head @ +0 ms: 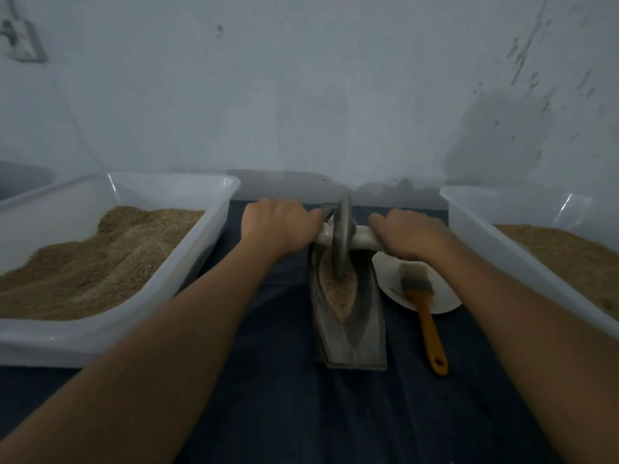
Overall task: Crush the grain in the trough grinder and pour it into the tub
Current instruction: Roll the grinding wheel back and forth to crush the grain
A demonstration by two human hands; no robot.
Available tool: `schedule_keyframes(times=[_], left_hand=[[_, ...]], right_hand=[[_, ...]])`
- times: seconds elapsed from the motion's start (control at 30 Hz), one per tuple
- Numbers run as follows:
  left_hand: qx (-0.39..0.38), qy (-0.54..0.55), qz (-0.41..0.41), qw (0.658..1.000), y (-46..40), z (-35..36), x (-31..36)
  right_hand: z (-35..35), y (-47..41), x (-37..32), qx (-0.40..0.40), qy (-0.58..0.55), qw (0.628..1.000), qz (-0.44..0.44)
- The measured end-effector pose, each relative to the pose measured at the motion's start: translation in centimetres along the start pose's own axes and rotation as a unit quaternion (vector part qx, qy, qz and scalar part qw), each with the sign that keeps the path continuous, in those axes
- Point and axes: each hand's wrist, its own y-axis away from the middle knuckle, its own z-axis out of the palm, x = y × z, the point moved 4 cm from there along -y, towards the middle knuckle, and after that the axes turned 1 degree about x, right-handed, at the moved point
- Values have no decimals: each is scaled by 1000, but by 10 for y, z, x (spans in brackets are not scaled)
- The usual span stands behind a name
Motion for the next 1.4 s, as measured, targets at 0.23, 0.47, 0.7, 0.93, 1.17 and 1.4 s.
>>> schedule_keyframes(times=[0.23,0.47,0.7,0.93,1.17,1.4], left_hand=[[113,-132,110,979,55,-11,9],[244,36,76,966,113,-22,3],[135,-70,83,985,73,-9,11],[-80,22,-55,995,-12,11,-10],[13,-74,35,997,13,-5,4],[117,-91,100,984,99,-20,9]], right_hand=[[-5,48,-16,190,42,981,11],[-3,113,-20,373,-44,926,-43],[4,67,-14,248,45,968,13],[-3,-25,-2,-7,-31,999,-8],[-3,16,-7,61,51,996,-31],[-8,103,-24,270,83,959,-35]])
